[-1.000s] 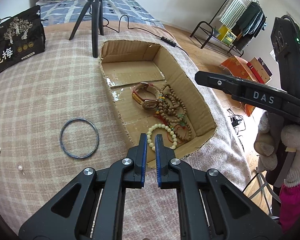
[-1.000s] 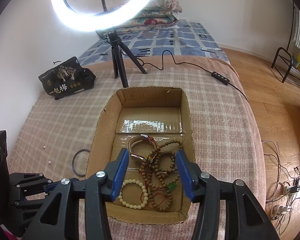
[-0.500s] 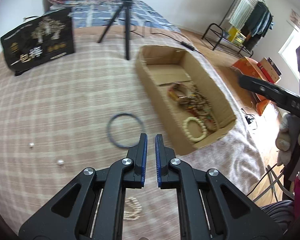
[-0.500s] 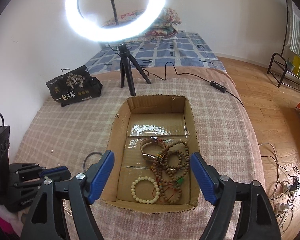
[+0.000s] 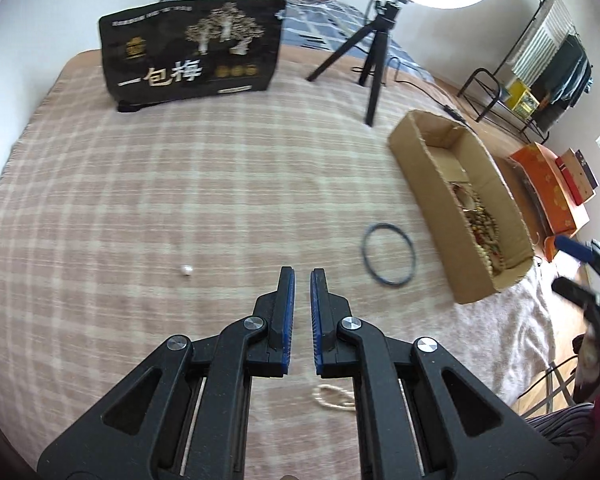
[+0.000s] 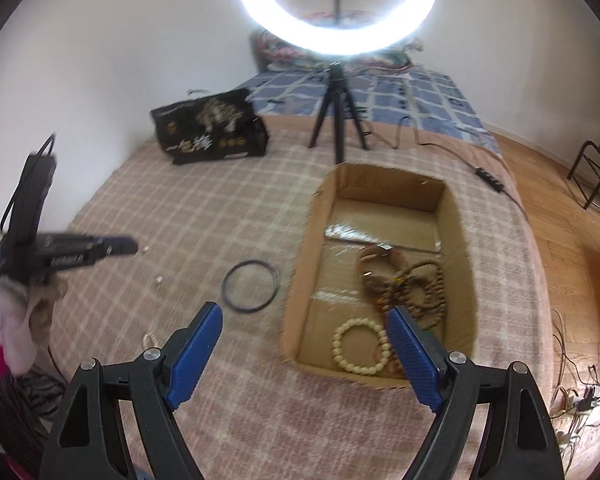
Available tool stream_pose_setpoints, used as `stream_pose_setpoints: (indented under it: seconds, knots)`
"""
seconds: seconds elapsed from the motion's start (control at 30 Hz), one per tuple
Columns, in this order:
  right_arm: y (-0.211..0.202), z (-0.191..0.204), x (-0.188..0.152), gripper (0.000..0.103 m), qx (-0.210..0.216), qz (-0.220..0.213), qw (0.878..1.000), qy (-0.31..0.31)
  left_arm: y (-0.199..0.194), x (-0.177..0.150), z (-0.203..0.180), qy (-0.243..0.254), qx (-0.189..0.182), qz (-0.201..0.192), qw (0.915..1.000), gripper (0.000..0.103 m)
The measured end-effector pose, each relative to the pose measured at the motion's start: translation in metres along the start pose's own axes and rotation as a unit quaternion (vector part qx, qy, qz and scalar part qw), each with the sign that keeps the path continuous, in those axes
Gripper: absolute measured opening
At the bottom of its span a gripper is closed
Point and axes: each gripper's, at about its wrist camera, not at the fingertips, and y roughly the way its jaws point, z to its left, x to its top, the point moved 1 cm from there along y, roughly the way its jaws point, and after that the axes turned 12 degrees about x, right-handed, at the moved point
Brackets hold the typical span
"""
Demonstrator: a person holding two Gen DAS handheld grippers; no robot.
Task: Organize jewelry
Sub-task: 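Move right tool toward the pearl necklace while left tool approaches a pearl earring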
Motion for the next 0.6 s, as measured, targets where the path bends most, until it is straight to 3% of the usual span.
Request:
stream_pose_setpoints:
  seconds: [0.17,0.33,0.6]
  knots:
    - [0.021,0.029,-0.013,0.086,0.039,0.031,0.998,-0.025,0.013,-0.001,0.018,-0.023,-0.007,0.026,0.9994,0.005]
    - [0.039,0.054,-0.022,0.085,0.078,0.055,0.993,-0.064,0.026,-0.01,0.013,-0.01,-0.011,0.047,0.9988,0.005]
    - [0.078,0.08,-0.04,0.068,0.132,0.115,0.978,-0.116,0.043,-0.023,0.005,-0.003,-0.015,0.074,0.9971,0.005]
